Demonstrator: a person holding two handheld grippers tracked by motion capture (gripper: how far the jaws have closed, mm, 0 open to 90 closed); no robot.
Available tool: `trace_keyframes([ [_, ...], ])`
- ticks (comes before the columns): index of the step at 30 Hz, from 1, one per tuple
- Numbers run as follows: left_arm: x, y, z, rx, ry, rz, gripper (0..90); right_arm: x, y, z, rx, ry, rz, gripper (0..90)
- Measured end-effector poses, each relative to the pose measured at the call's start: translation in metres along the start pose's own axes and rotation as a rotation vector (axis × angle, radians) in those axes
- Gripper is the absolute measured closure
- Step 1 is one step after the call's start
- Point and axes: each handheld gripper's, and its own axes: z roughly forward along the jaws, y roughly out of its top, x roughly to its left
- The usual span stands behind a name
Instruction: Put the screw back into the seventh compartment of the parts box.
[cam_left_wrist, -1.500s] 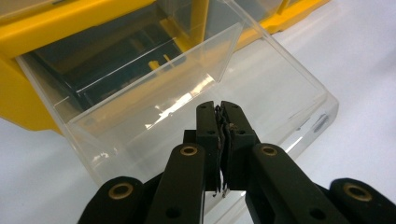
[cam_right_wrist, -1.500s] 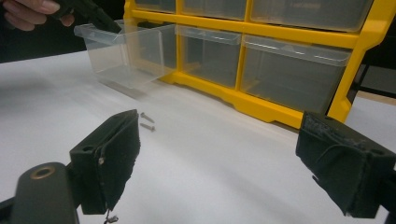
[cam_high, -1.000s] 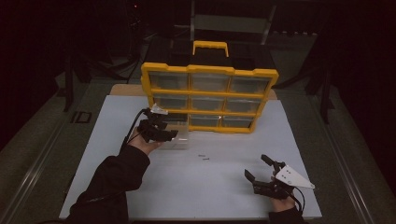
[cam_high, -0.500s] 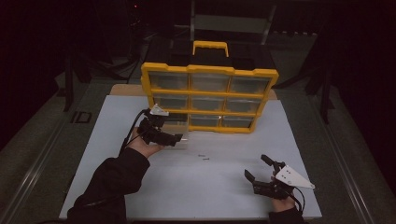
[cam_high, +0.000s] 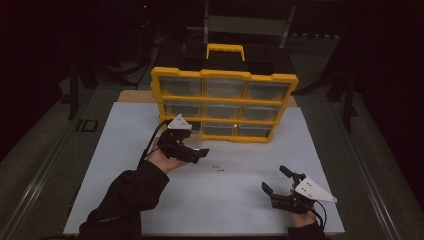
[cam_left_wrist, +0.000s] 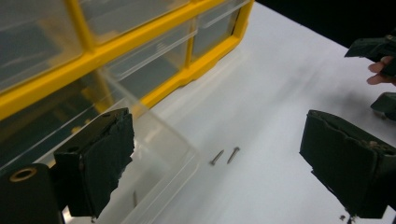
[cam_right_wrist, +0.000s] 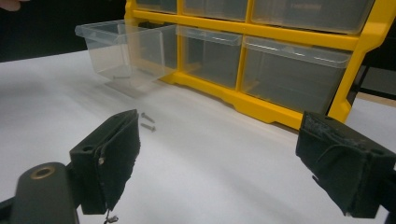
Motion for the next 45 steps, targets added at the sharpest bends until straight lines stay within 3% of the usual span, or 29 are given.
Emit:
trace_keyframes([
  [8,-0.012,0.003,0.010,-0.074,-0.038,0.025,9.8,0.000,0.000,0.000,0.000,0.001,0.002,13.5],
  [13,-0.019,0.001,0.021,-0.085,-0.069,0.039,12.4,0.000,0.000,0.000,0.000,0.001,0.001,13.4],
  [25,-0.030,-0.015,0.054,-0.039,-0.135,0.087,17.5,-0.001,0.000,0.000,0.002,0.001,0.004,13.4],
  [30,-0.031,-0.021,0.066,-0.020,-0.167,0.088,20.5,-0.001,-0.001,0.000,0.003,0.002,0.005,13.4],
  [33,-0.033,-0.026,0.071,-0.013,-0.173,0.108,23.5,-0.001,0.000,0.000,0.003,0.002,0.004,13.4],
  [45,-0.030,-0.047,0.092,0.028,-0.191,0.114,33.7,-0.001,0.000,0.000,0.004,0.002,0.004,13.5],
])
